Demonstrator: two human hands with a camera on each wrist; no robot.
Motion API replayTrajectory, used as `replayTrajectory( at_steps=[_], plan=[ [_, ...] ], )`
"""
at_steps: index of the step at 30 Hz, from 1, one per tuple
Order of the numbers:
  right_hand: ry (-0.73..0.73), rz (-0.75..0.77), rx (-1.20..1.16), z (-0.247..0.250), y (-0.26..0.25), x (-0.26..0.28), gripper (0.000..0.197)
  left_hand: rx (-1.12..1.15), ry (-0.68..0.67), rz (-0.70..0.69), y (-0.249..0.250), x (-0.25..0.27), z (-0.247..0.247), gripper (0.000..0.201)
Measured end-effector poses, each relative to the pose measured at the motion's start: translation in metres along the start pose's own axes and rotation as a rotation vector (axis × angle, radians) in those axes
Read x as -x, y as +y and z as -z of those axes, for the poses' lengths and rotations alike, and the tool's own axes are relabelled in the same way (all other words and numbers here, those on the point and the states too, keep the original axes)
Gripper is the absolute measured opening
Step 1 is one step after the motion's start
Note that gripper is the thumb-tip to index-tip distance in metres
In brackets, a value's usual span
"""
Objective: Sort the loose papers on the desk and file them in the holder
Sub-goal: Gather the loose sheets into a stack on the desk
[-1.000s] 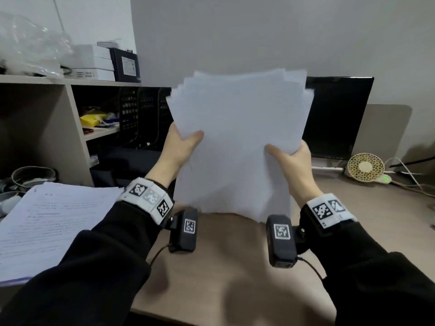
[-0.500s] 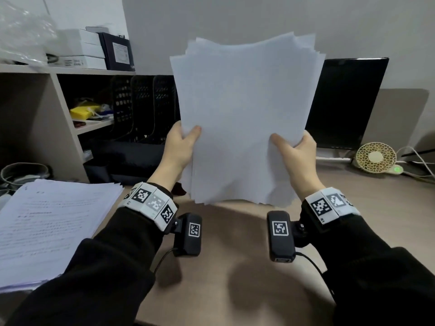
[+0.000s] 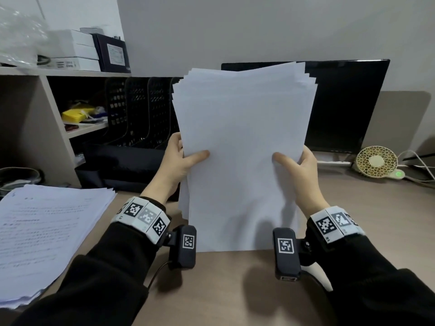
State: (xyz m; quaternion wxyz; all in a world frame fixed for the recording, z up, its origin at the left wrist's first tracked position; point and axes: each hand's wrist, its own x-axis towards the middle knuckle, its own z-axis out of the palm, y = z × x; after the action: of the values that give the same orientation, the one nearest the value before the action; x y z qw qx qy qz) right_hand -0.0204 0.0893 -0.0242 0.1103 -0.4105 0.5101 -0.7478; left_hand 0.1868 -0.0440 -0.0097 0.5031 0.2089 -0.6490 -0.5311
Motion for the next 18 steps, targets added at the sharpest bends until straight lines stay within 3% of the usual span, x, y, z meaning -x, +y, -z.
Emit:
replayTrajectory(
  at_steps=[2,3,6,10,14,18],
  plan=[
    [0.02,0.016,-0.028,-0.003,-0.001,0.001,0.015,0.005,-0.004,0.02,0.001,0.0,-0.001,0.088],
    [0.028,0.025,-0.035,-0.004,-0.003,0.001,0.015,-0.003,-0.015,0.011,0.001,0.0,-0.002,0.082],
    [0.055,0.084,-0.027,-0.007,-0.014,-0.003,0.02,0.002,0.052,-0.06,0.012,0.0,-0.011,0.04],
    [0.04,0.208,-0.027,-0.003,-0.037,-0.013,0.015,0.067,0.12,-0.193,0.032,-0.008,-0.02,0.036],
    [-0.064,0.075,0.13,0.014,-0.033,-0.02,0.035,0.149,0.216,-0.244,0.039,-0.013,-0.023,0.035],
    [-0.115,-0.074,0.089,0.031,-0.016,-0.019,0.024,0.27,0.238,-0.158,0.028,-0.009,-0.025,0.039]
  ],
)
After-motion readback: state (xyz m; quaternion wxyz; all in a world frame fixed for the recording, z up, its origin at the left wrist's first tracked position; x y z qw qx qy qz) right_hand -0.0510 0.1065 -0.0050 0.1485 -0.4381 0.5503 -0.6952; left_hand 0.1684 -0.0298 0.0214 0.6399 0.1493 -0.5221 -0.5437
